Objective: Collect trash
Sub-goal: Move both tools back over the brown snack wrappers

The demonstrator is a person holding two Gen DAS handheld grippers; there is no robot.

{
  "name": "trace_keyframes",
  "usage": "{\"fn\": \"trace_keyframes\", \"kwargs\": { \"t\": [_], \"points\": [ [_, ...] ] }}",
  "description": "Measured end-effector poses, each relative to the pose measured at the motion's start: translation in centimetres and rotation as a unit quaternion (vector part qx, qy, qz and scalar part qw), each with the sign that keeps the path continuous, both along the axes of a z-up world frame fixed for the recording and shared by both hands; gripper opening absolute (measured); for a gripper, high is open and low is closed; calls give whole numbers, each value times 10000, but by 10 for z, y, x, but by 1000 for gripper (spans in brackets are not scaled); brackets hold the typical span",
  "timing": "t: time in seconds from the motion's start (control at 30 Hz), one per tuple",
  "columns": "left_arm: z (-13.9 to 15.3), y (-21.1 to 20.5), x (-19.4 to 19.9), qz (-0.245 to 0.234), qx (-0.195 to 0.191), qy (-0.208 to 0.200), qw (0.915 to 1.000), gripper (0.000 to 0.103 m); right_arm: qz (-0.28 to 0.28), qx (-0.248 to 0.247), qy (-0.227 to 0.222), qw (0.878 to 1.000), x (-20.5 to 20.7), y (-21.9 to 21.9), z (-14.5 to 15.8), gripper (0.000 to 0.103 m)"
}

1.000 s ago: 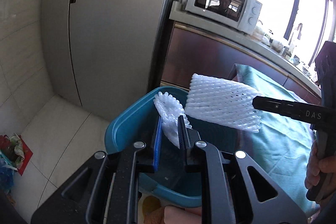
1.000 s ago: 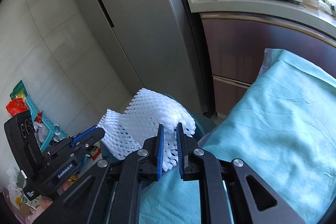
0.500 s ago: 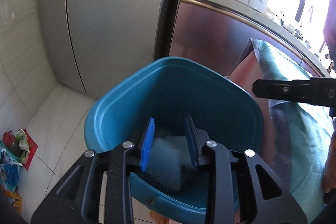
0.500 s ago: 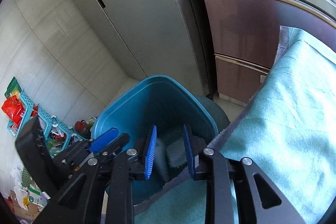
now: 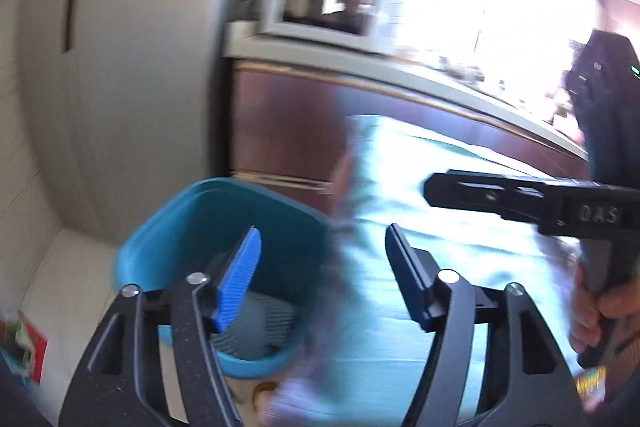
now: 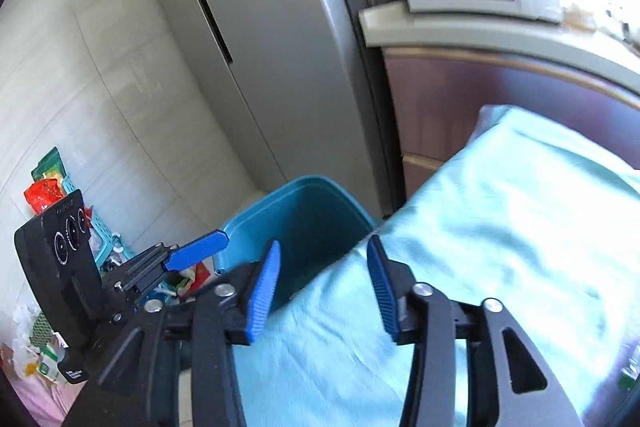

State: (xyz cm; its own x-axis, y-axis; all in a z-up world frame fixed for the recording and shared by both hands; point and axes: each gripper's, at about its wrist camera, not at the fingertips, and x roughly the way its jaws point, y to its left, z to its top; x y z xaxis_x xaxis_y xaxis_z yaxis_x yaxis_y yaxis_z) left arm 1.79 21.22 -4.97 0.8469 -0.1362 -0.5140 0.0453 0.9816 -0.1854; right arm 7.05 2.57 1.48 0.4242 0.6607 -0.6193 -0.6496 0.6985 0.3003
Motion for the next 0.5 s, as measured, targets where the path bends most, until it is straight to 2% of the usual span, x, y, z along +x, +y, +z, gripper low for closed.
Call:
{"fn": "trace_keyframes", "kwargs": {
  "t": [0.13, 0.33, 0.5],
  "points": [
    [4, -37, -7, -894, -269, 22, 9956, 66, -313, 91, -201, 9993, -18, -50, 9, 45],
    [0, -88, -12, -1739, -506, 222, 9832, 69, -1025, 180, -330, 9940, -45, -129, 10, 45],
    [-5, -135, -22, -2344, -568, 398, 9697, 73, -1847, 291, -343, 9818, -72, -200, 4, 47]
  ]
}}
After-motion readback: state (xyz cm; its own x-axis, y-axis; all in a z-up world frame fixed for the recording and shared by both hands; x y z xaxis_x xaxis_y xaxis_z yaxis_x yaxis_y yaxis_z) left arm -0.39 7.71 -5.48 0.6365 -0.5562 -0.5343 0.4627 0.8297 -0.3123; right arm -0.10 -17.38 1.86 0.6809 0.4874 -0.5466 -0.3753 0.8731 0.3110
